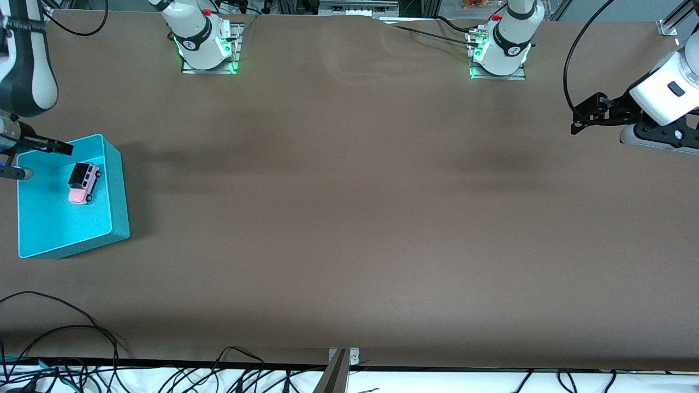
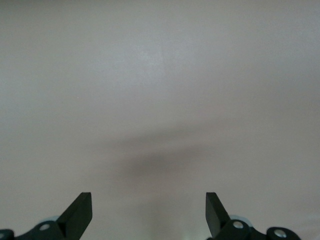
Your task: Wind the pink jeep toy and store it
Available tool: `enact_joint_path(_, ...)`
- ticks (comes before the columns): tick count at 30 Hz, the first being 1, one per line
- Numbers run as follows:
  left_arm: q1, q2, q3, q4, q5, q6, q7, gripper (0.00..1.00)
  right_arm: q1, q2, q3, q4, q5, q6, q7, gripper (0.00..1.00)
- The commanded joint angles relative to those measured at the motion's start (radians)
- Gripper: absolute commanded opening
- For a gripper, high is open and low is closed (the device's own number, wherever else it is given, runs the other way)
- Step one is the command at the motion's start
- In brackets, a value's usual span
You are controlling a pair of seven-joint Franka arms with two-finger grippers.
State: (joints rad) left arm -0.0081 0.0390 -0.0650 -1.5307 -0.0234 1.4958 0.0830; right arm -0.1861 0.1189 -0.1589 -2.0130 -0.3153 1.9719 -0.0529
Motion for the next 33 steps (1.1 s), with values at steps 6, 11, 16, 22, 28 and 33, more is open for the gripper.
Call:
enact_joint_path(6, 0.002, 0.015, -0.001, 0.035, -0.018, -0.017, 0.001, 1.00, 0.008, -0.153, 0.061, -0.032, 0.013, -0.067, 0.048, 1.00)
enact_joint_path(11, 0.002, 0.013, -0.001, 0.035, -0.018, -0.017, 0.001, 1.00, 0.010, -0.174, 0.139, -0.016, 0.015, -0.076, 0.175, 1.00)
enact_joint_path(16, 0.002, 0.015, -0.001, 0.034, -0.018, -0.017, 0.001, 1.00, 0.008, -0.200, 0.179, 0.025, 0.149, -0.073, 0.239, 1.00)
enact_joint_path(22, 0.002, 0.013, -0.001, 0.035, -0.018, -0.017, 0.001, 1.00, 0.010, -0.268, 0.182, 0.036, 0.291, -0.119, 0.234, 1.00)
enact_joint_path(28, 0.002, 0.013, -0.001, 0.035, -0.018, -0.017, 0.001, 1.00, 0.023, -0.262, 0.205, 0.100, 0.366, -0.203, 0.243, 1.00)
enact_joint_path(33, 0.002, 0.013, -0.001, 0.035, -0.018, -0.017, 0.001, 1.00, 0.065, -0.243, 0.208, 0.149, 0.426, -0.215, 0.307, 1.00)
